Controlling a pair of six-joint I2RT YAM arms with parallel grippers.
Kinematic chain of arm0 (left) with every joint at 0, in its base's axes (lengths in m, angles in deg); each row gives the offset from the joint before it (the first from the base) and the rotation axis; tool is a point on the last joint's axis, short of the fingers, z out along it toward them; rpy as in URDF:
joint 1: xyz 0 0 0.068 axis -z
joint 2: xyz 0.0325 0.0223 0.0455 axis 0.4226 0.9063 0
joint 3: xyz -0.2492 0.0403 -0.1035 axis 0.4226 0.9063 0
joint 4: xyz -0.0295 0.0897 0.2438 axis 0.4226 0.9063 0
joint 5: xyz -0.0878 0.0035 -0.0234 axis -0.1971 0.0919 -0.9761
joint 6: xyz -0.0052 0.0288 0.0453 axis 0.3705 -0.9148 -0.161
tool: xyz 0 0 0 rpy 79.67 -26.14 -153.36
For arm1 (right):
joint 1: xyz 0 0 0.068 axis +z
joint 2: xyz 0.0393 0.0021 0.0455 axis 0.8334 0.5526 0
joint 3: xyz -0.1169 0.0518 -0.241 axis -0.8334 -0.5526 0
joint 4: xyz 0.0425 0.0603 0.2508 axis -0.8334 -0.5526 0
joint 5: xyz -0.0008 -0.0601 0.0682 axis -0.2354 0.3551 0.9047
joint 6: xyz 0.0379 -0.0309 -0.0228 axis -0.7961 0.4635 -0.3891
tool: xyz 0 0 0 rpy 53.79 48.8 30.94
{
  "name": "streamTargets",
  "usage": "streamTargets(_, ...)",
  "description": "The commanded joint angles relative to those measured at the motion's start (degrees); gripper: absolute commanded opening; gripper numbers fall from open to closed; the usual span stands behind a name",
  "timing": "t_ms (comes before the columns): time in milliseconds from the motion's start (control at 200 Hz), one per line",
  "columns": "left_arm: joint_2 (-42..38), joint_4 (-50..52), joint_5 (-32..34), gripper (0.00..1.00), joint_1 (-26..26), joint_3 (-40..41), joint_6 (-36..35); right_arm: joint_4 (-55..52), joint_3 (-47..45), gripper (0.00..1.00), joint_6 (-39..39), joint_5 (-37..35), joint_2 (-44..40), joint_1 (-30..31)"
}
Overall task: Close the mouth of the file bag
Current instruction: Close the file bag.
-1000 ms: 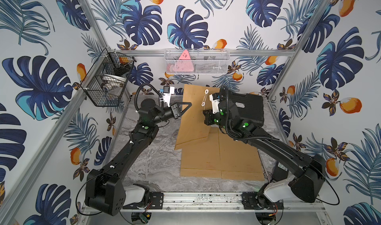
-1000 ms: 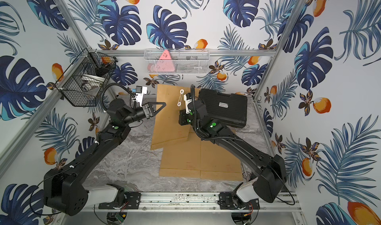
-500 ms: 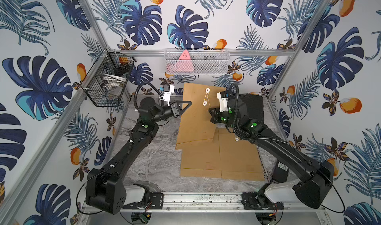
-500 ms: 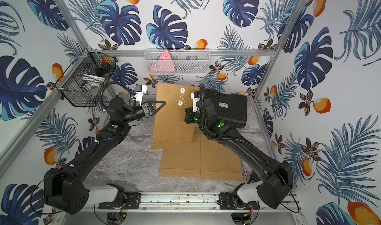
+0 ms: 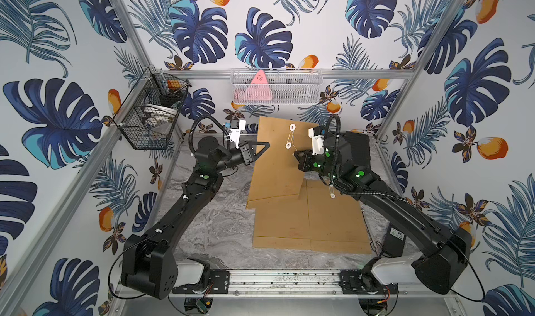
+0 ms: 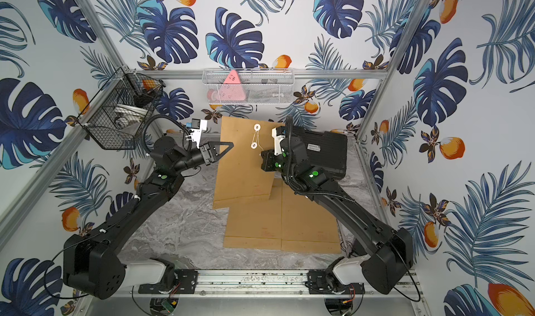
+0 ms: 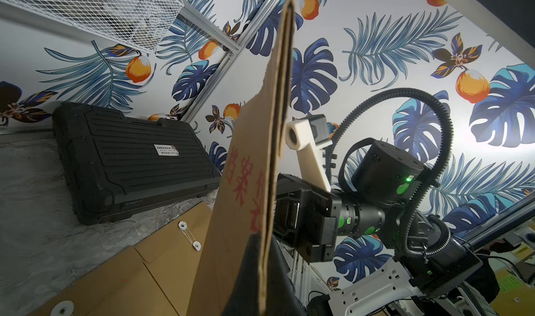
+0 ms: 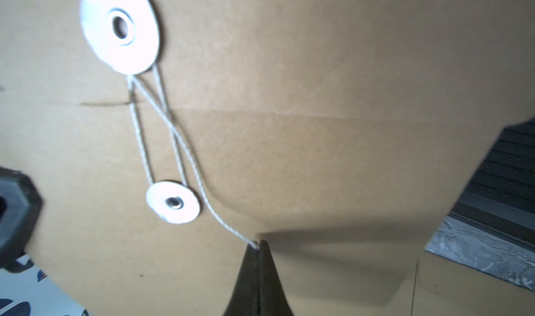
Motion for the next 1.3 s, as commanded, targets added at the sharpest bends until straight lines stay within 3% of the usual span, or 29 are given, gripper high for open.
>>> streamTargets(0, 0.2, -3.3, 0.1, 0.0, -0.2, -0.1, 0.3, -0.6, 0.4, 0.0, -0.7, 0.2, -0.4, 1.4)
streamTargets(235, -0.1, -2.5, -0.2, 0.0, -0.1, -0.2, -0.4, -2.1, 1.0, 0.0, 1.0, -1.3, -0.6, 0.6)
streamTargets(615, -0.5, -4.4, -1.7, 0.0, -0.2, 1.4, 0.6, -7.2, 3.2, 0.0, 0.8, -0.4, -2.2, -8.2)
streamTargets(786, -0.6, -4.5, -2.8, 0.0, 0.1, 2.1, 0.7, -10.8, 8.0, 0.0, 1.6, -0.4, -0.4, -10.6)
streamTargets(1296, -0.5, -3.7, -3.5, 0.0, 1.8, 4.3, -0.4, -22.5, 24.8, 0.0, 1.5, 3.9, 9.1, -10.5)
